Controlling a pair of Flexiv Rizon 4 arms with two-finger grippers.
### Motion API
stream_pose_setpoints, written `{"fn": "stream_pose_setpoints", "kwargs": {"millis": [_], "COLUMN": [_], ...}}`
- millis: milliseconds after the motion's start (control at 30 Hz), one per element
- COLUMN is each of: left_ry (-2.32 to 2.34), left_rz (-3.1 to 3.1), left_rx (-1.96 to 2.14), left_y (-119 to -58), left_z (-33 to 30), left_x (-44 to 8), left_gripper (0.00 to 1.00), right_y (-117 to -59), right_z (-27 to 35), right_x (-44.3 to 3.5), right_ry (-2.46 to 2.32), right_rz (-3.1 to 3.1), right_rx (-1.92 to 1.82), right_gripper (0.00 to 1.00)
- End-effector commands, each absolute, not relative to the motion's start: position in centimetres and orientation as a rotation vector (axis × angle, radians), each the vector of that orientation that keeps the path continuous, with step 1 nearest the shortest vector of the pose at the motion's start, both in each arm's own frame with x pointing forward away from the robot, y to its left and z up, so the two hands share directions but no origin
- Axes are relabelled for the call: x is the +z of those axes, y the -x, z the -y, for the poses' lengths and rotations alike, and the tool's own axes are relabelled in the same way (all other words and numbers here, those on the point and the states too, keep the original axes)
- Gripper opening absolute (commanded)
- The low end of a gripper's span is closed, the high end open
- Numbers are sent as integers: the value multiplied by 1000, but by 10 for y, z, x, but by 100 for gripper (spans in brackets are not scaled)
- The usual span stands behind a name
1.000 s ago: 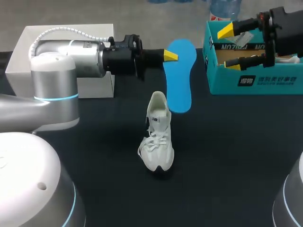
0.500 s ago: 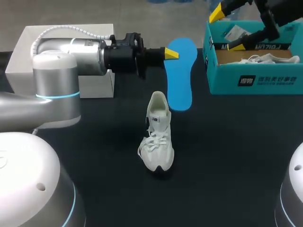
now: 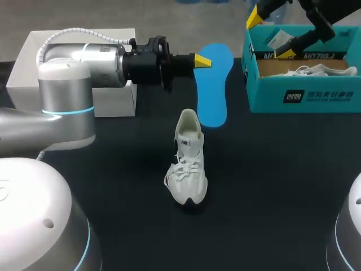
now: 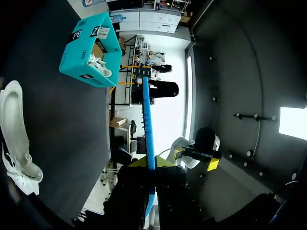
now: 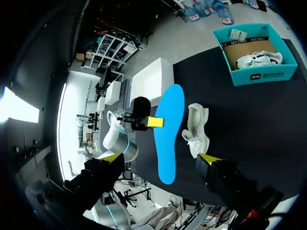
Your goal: Take the shoe out of the shoebox, open the shoe tongue, remove and reinsert the insole, then place the shoe into the shoebox
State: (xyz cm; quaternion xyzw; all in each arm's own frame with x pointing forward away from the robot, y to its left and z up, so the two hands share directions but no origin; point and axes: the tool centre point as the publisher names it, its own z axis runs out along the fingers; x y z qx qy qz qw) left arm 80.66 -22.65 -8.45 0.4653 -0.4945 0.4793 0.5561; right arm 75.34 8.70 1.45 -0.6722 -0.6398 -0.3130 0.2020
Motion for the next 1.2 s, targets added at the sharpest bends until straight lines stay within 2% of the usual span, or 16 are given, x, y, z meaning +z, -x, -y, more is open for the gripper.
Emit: {"fn": "stream_pose_setpoints", "kwargs": {"millis": [33,800,1200], "left_ry": [-1105,-1143,-1140], "left_rz": [1171,1163,1163], "left_rx": [1127,1095,1110], "left_y": [-808,-822,-825], "left_z": [228,233,231], "left_x": [-86,-93,-89], "left_gripper": [0,0,0], "right_y": [-759,-761,-761], "right_z": [-110,-155,-163], "right_x": [23,20,0], "right_ry": [2012,2272,2308], "right_rz": [1931,2143,2141], "right_rx": [-727,-212,-135], "right_gripper": [100,100,100]}}
